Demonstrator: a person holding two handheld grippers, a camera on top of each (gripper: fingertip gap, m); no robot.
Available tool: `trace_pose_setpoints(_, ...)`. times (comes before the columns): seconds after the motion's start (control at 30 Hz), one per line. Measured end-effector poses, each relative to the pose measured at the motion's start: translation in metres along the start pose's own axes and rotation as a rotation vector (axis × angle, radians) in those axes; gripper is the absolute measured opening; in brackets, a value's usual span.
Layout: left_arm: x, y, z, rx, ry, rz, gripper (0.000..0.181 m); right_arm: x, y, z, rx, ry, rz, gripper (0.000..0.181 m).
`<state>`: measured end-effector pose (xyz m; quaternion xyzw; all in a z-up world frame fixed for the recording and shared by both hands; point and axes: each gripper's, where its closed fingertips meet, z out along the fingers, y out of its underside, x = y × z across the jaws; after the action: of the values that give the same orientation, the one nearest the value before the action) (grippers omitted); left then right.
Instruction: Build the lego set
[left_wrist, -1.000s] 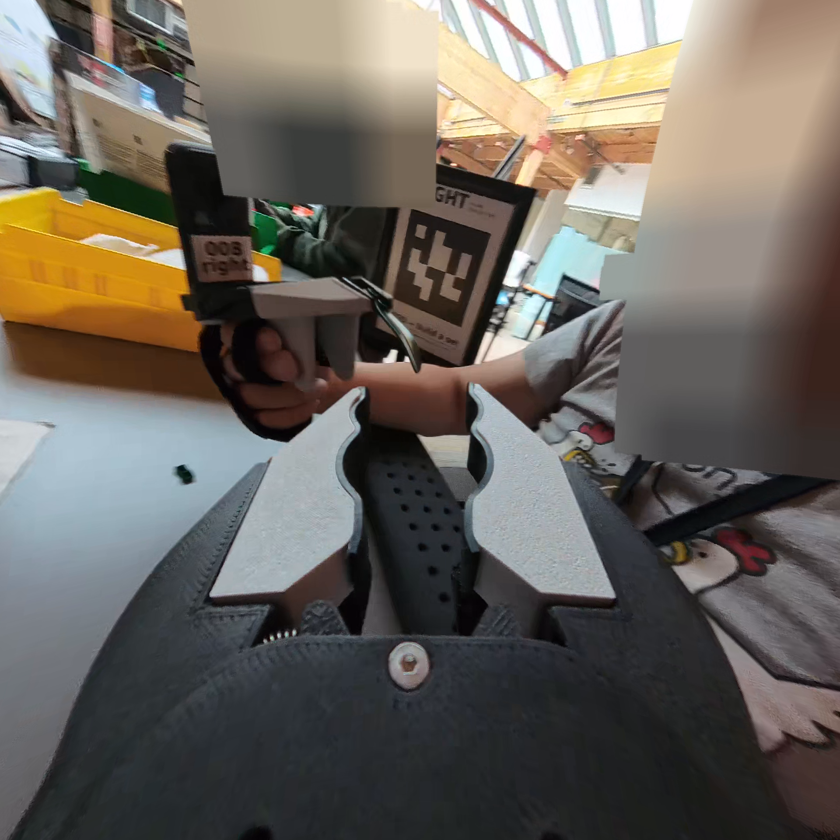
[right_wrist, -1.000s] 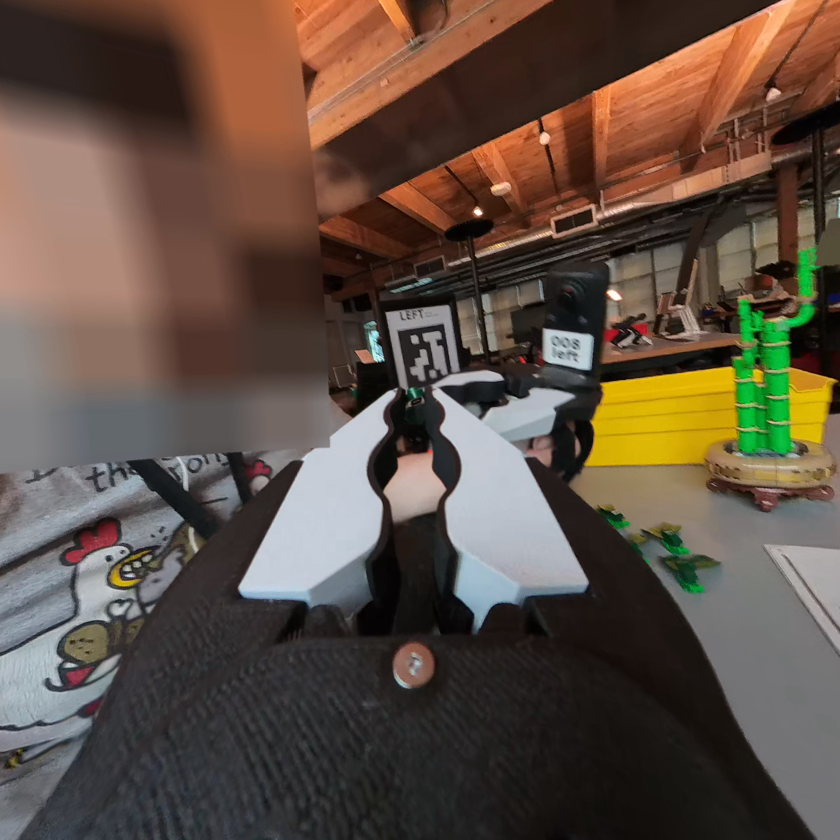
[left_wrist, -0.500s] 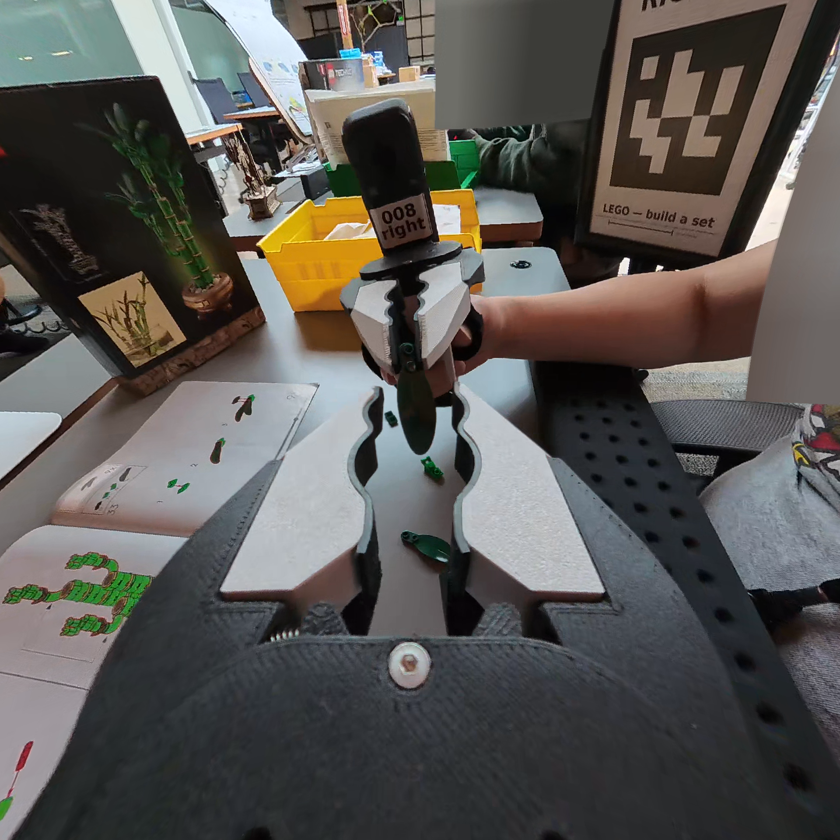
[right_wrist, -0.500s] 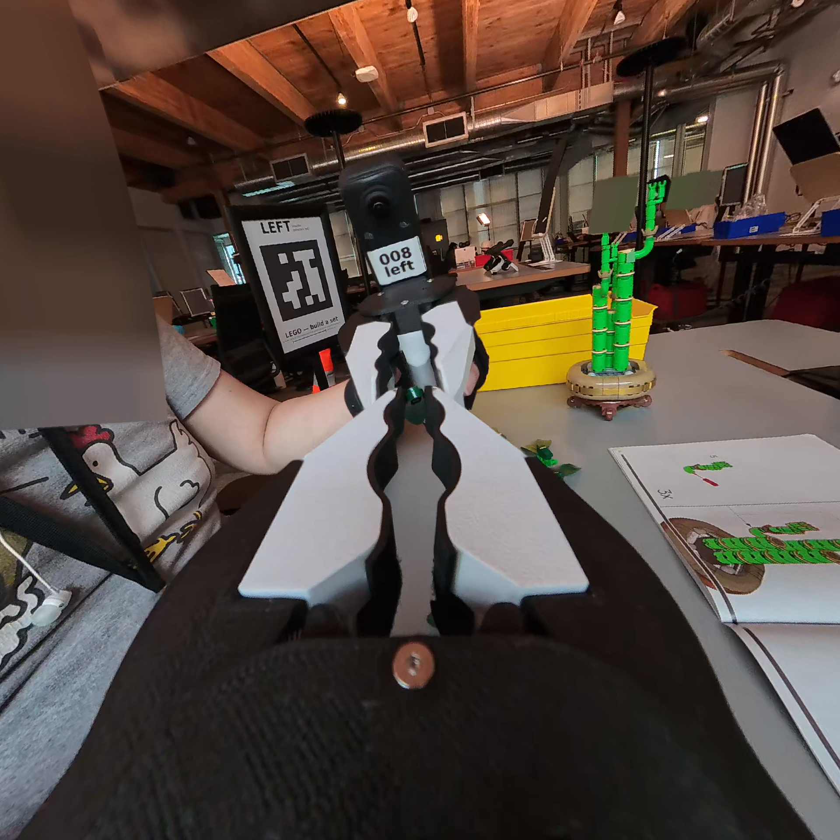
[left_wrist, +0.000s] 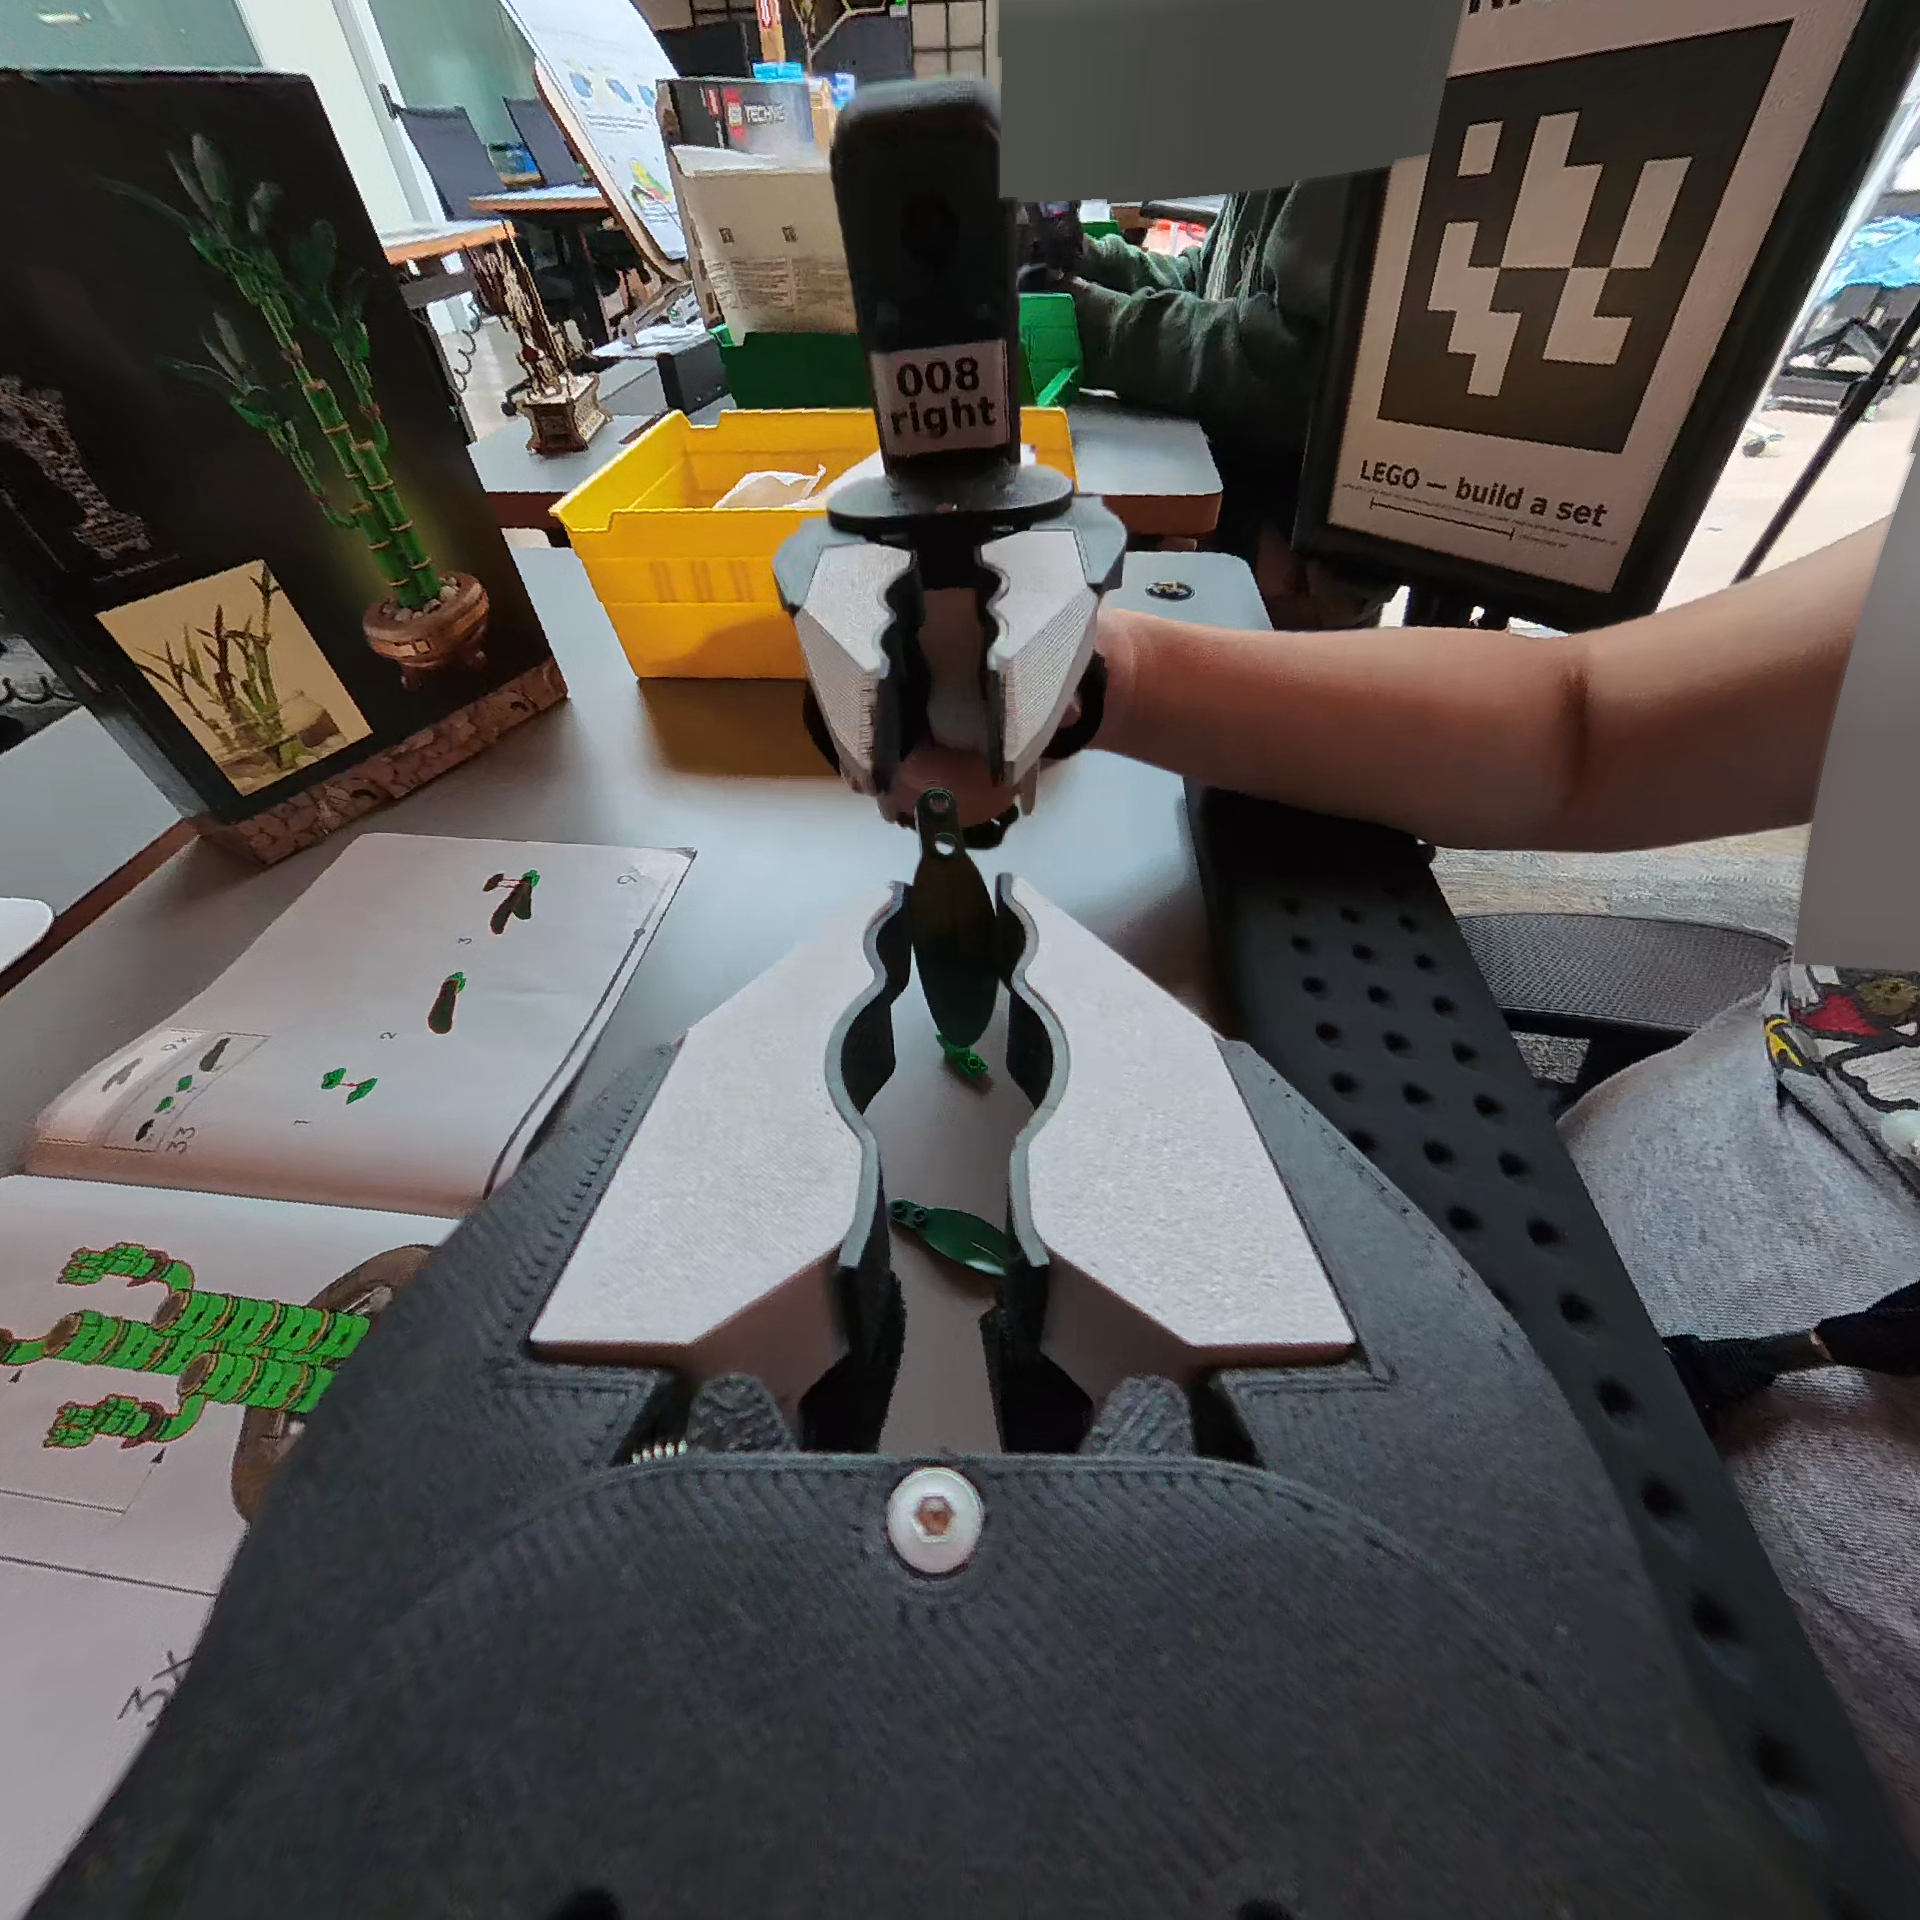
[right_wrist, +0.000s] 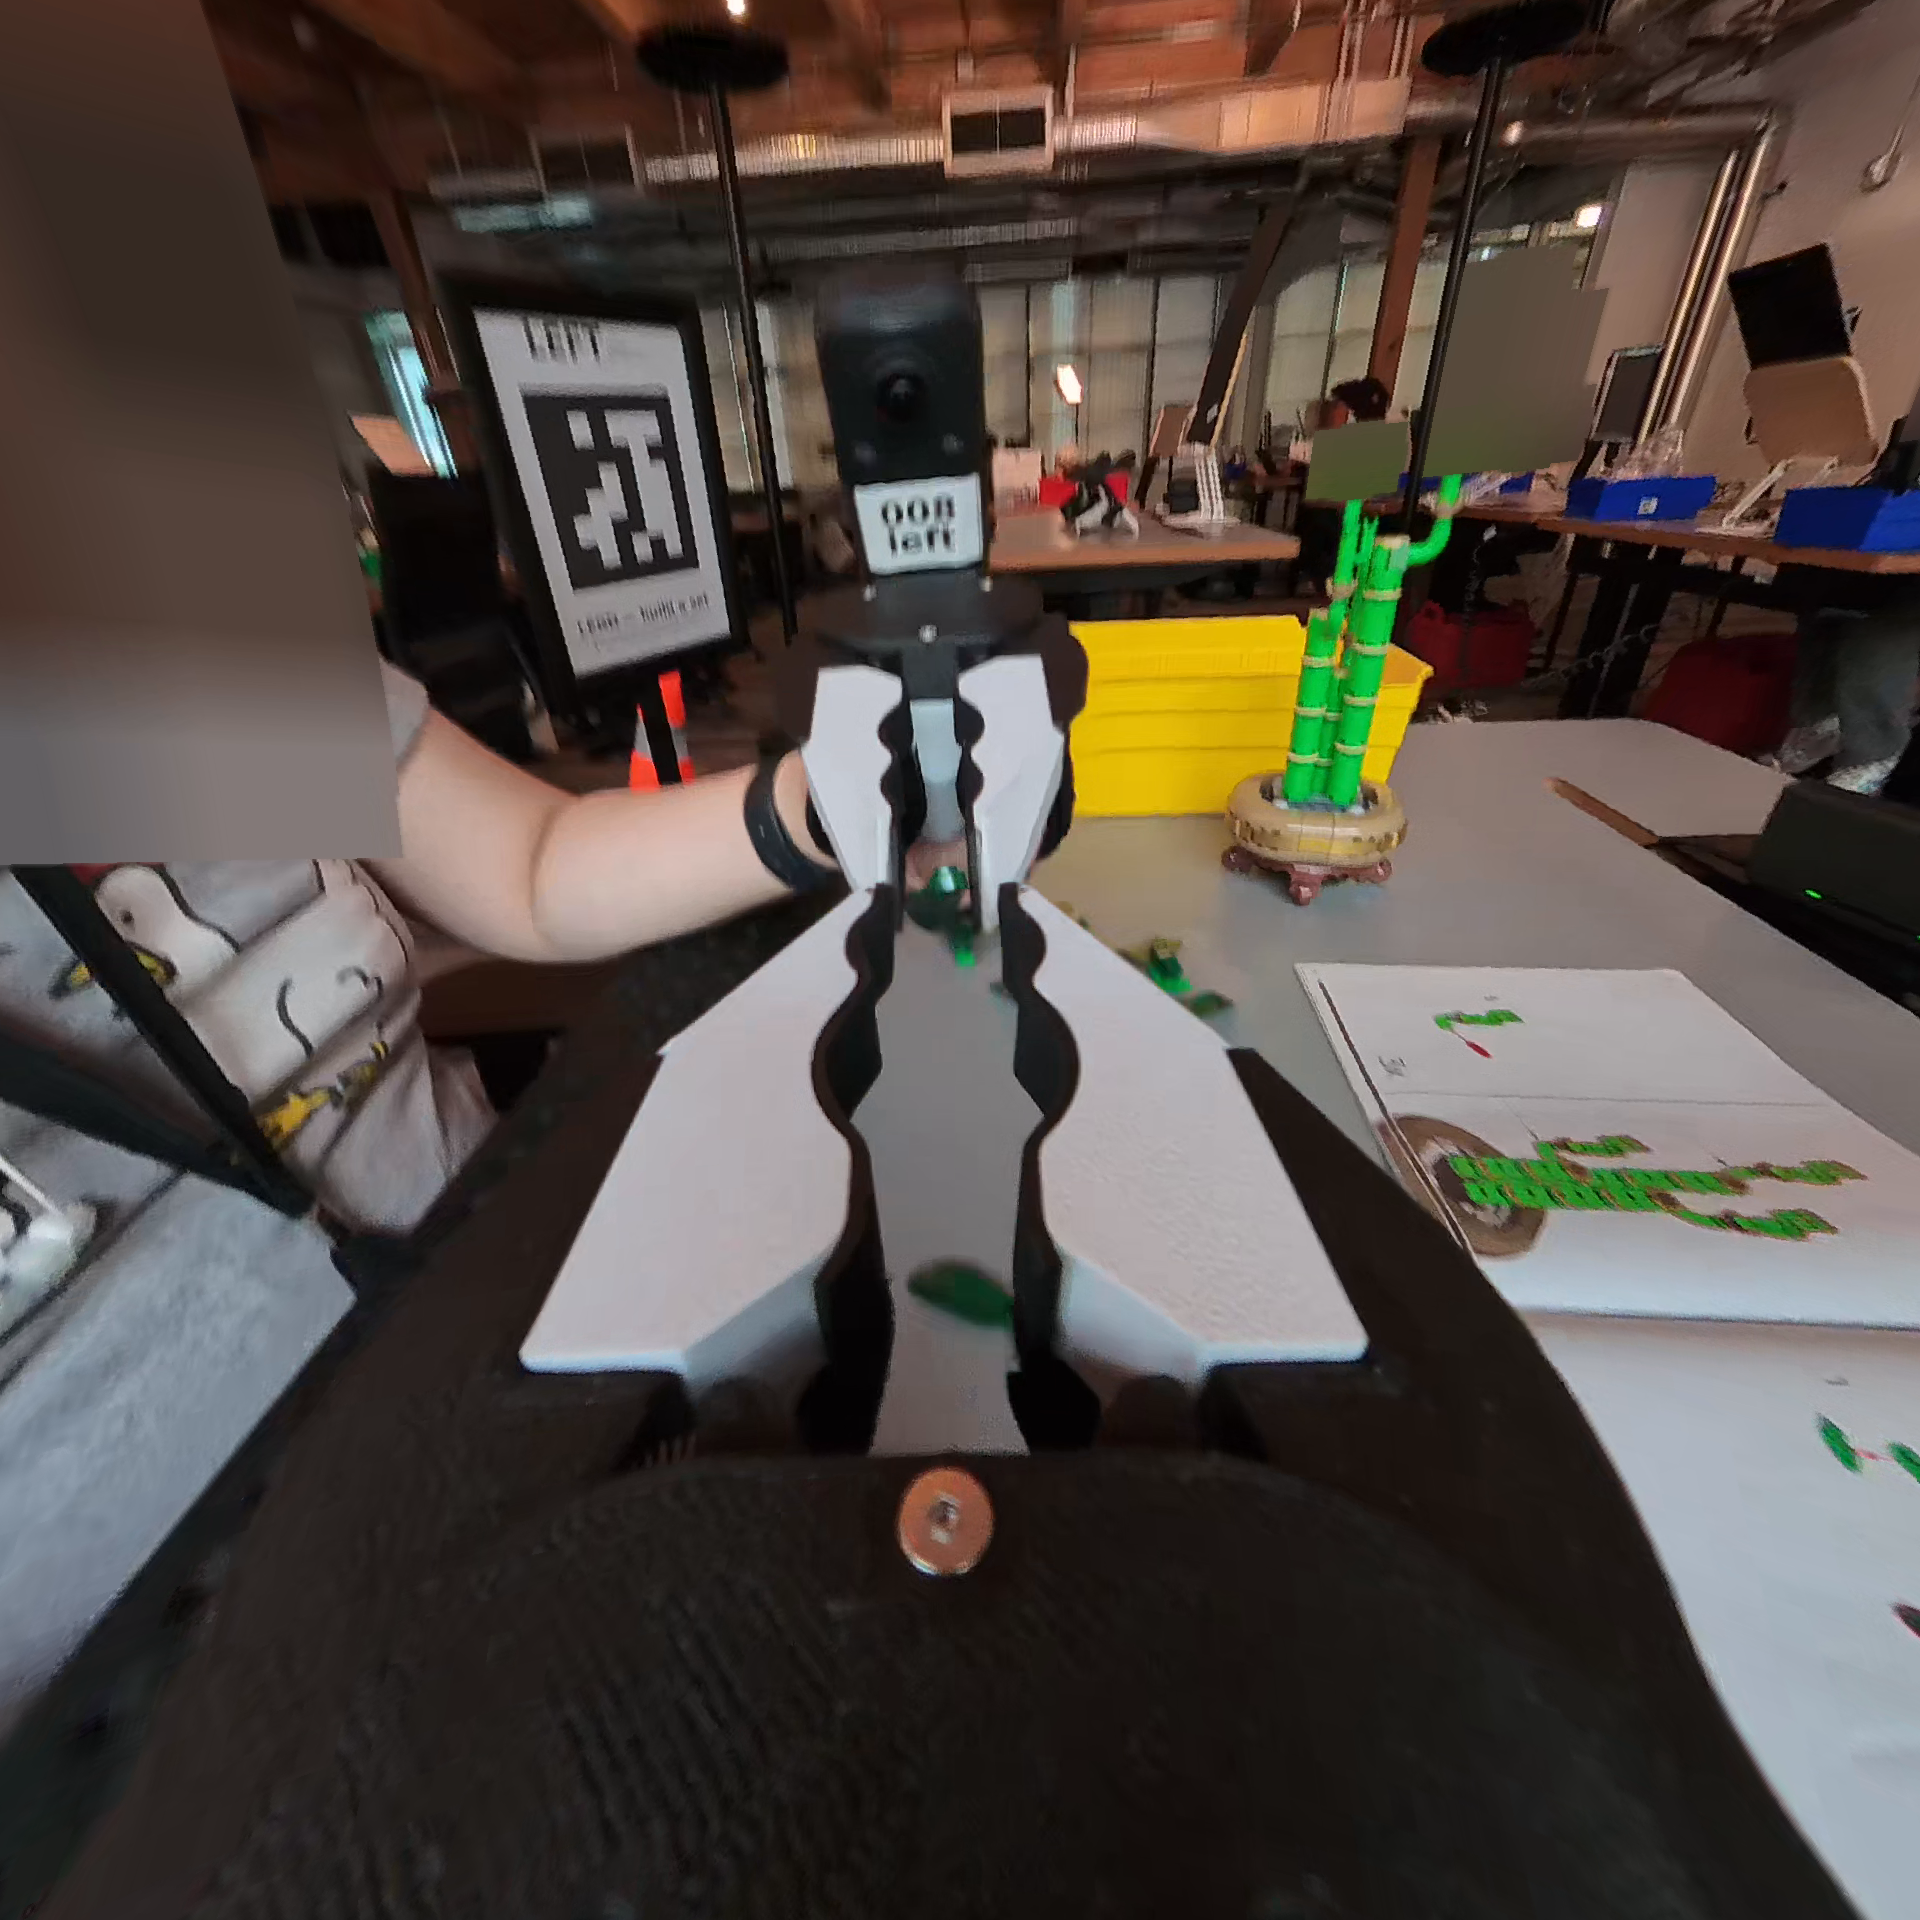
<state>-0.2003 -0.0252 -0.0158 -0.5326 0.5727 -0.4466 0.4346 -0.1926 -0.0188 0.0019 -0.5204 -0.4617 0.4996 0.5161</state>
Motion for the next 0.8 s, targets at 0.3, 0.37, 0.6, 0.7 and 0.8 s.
trace_pose_setpoints(0.3,0.013,0.029,0.016,-0.14,0.114,-0.069,0.014,-0.009,0.038,-0.021,-0.167,-0.035,-0.02,0.034)
trace_pose_setpoints(0.37,0.014,0.031,0.018,-0.145,0.123,-0.077,0.014,-0.01,0.037,-0.014,-0.163,-0.037,-0.044,0.028)
trace_pose_setpoints(0.6,0.014,0.028,0.019,-0.118,0.141,-0.107,0.014,-0.011,0.04,-0.003,-0.184,-0.026,-0.075,0.009)
trace_pose_setpoints(0.7,0.014,0.028,0.02,-0.116,0.144,-0.112,0.014,-0.011,0.037,-0.004,-0.169,-0.023,-0.066,0.006)
trace_pose_setpoints(0.8,0.014,0.028,0.02,-0.11,0.142,-0.105,0.014,-0.011,0.036,-0.004,-0.172,-0.021,-0.067,0.006)
